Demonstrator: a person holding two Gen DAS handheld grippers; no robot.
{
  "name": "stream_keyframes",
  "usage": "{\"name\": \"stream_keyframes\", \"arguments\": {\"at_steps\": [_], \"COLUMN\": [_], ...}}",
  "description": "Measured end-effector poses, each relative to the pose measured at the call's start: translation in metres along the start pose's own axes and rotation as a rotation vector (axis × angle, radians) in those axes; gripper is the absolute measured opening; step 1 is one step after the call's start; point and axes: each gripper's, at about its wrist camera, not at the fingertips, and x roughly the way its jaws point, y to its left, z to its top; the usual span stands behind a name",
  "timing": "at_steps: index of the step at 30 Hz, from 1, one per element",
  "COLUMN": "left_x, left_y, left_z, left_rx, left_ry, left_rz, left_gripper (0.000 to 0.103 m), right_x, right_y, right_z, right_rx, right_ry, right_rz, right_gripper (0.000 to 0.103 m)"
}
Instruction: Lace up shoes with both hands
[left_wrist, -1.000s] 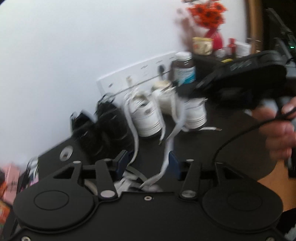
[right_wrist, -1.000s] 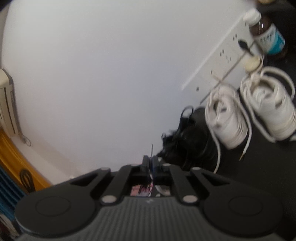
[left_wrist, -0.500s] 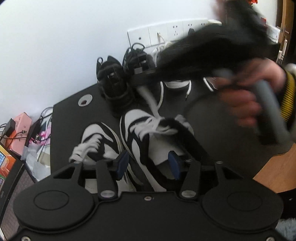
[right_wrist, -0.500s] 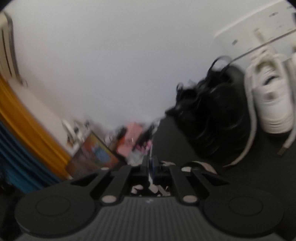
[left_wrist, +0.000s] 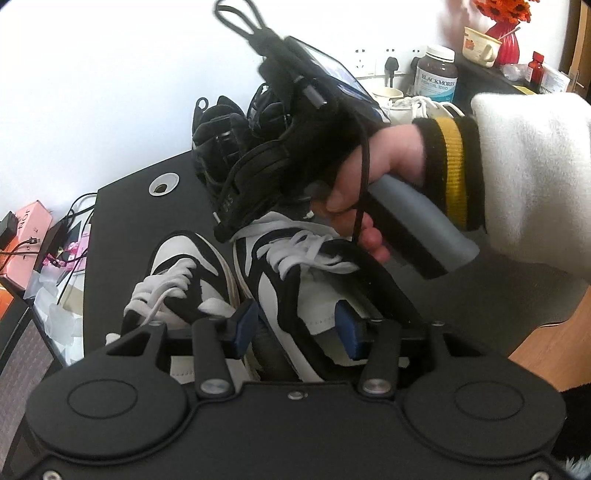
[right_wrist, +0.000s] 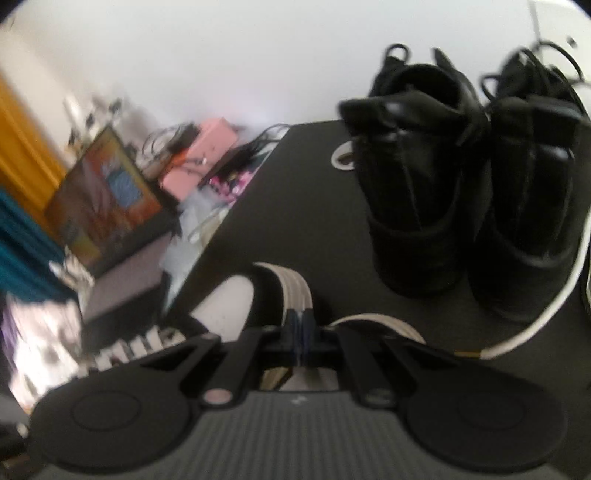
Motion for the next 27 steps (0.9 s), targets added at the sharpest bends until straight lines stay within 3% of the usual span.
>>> {"name": "stream_keyframes", "arguments": {"at_steps": [4,8,17,27], "left_x": [0.005,0.012,0.027,0.037], "left_y": [0.001,-0.001,-0.011,-0.032], "left_z": [0.003,0.004,0.008,0.029], "left_rx": [0.029,0.054,0.110,0.216], "left_ry": [0.010,0.025,0.019,-0.002], "left_rz": [-0.020,-0.060,-0.180,-0.267], "left_gripper": [0.047,0.050,0.049,0.049], "right_x": [-0.006,-0.030,-0.101,-0.149], "right_y": [0.003,-0.021,-0.074,-0.094], "right_z": [-0.003,-0.015,-0.084,-0.148], "right_rx": [-0.044,0.012,0.259,0.500], "right_ry": [0.008,-0.009,-0.132,-0.257], "right_rz": [-0.061,-0.114,-0.213,-0.315], "right_gripper": [0.002,0.002,0.002,0.002]}}
